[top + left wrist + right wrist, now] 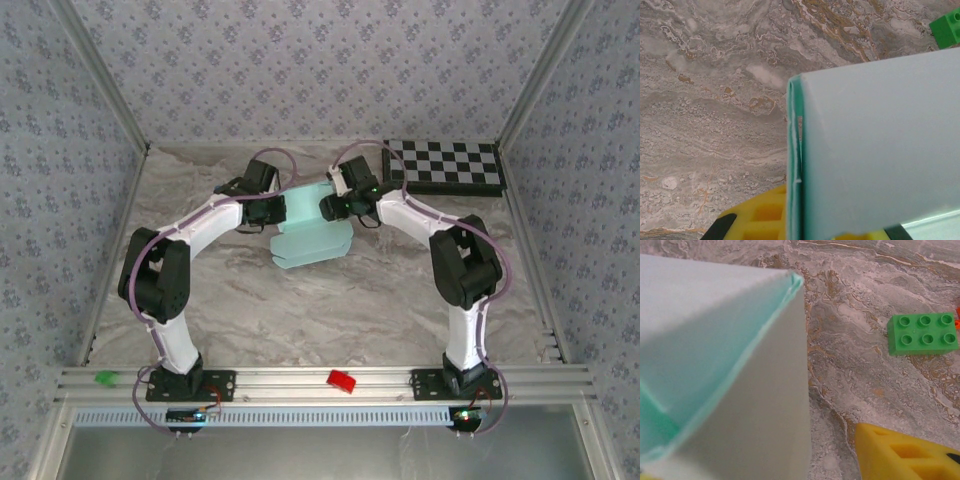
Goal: Fold the paper box
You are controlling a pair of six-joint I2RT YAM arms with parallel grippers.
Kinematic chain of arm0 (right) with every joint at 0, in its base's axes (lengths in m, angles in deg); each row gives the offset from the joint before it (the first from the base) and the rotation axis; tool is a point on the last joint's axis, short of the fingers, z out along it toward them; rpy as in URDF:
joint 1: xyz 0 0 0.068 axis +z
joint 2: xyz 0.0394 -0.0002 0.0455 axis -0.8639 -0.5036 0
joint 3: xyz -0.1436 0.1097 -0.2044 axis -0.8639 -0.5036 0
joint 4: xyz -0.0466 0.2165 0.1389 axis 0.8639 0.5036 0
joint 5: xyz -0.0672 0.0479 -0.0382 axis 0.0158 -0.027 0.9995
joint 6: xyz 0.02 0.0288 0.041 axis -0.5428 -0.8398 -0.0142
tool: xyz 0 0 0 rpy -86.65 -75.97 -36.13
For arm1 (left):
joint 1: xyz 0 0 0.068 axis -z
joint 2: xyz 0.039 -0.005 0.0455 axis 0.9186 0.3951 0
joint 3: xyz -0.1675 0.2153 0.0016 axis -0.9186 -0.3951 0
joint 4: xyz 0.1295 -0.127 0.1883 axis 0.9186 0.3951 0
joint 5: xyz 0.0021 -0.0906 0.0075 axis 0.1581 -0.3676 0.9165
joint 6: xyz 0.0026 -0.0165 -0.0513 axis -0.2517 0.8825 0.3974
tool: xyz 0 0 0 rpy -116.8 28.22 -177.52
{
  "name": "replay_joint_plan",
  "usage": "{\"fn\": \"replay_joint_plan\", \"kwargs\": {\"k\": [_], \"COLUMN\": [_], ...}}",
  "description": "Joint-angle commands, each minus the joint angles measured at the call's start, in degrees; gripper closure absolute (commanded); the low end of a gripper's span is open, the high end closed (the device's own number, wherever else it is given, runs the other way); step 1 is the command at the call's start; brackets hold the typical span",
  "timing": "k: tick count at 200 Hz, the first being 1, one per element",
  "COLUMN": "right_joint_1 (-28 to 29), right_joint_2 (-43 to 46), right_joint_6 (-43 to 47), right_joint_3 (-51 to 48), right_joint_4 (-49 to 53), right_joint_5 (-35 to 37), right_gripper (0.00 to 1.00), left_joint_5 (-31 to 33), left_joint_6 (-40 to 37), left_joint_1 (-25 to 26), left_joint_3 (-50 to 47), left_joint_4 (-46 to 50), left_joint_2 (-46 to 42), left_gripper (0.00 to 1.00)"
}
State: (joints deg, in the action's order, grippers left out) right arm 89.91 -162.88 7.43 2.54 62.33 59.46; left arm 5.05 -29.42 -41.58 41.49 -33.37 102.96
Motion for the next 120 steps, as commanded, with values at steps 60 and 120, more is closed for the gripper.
{"fn": "replay_joint_plan", "kwargs": {"k": [60, 120], "right_joint_1": [2.09, 3.58], "right_joint_2": [-3.22, -4.05], "right_joint_6": [1.19, 0.71], "right_joint_3": [3.71, 4.22], "right_joint_4": [5.23, 5.68], "right_joint_5": [11.91, 20.0], "right_gripper": [0.52, 0.65], "left_joint_5": [-0.34, -0.33], "left_joint_6": [-0.18, -0.09], "left_joint_1": [0.17, 0.17], "left_joint_3": [1.95, 1.87], "left_joint_4": [0.31, 0.41], "left_joint_2": [-0.56, -0.56], "left_gripper": [1.0, 1.0]}}
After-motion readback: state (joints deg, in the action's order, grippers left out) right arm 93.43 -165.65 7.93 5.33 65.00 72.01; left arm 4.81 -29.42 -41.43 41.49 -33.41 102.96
